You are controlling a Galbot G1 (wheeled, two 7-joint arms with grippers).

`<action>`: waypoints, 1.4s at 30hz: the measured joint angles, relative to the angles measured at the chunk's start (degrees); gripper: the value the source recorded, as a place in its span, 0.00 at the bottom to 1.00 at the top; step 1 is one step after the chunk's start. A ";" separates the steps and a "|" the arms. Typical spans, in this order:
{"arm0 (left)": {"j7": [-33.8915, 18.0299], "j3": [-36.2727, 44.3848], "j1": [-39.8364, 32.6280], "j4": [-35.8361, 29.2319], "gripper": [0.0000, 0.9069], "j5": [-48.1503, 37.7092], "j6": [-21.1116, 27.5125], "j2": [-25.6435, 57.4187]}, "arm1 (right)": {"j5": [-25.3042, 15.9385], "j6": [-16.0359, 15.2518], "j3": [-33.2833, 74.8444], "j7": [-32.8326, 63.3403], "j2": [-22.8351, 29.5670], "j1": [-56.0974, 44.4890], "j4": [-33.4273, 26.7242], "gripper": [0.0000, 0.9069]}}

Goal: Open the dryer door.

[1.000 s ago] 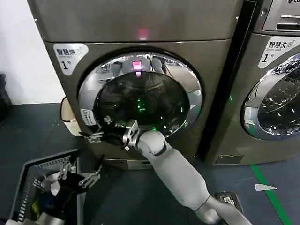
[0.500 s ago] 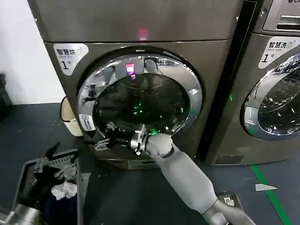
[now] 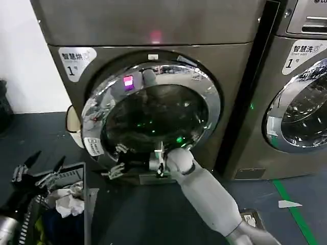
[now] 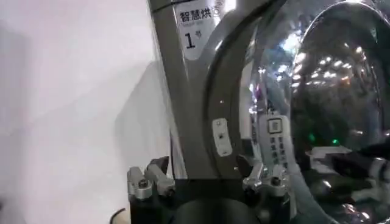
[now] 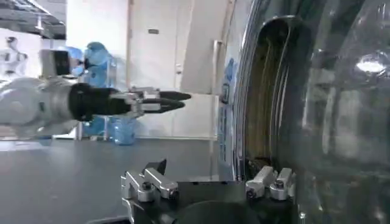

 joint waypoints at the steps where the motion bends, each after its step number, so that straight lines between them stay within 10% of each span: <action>1: -0.55 -0.02 -0.41 0.38 1.00 0.00 0.08 0.34 | 0.03 0.22 -0.09 -0.46 -0.25 -0.10 0.06 1.00; 42: 11.30 9.94 -14.47 10.72 1.00 -21.82 -0.28 19.16 | 8.41 4.51 0.28 -24.25 -15.59 -6.40 10.32 1.00</action>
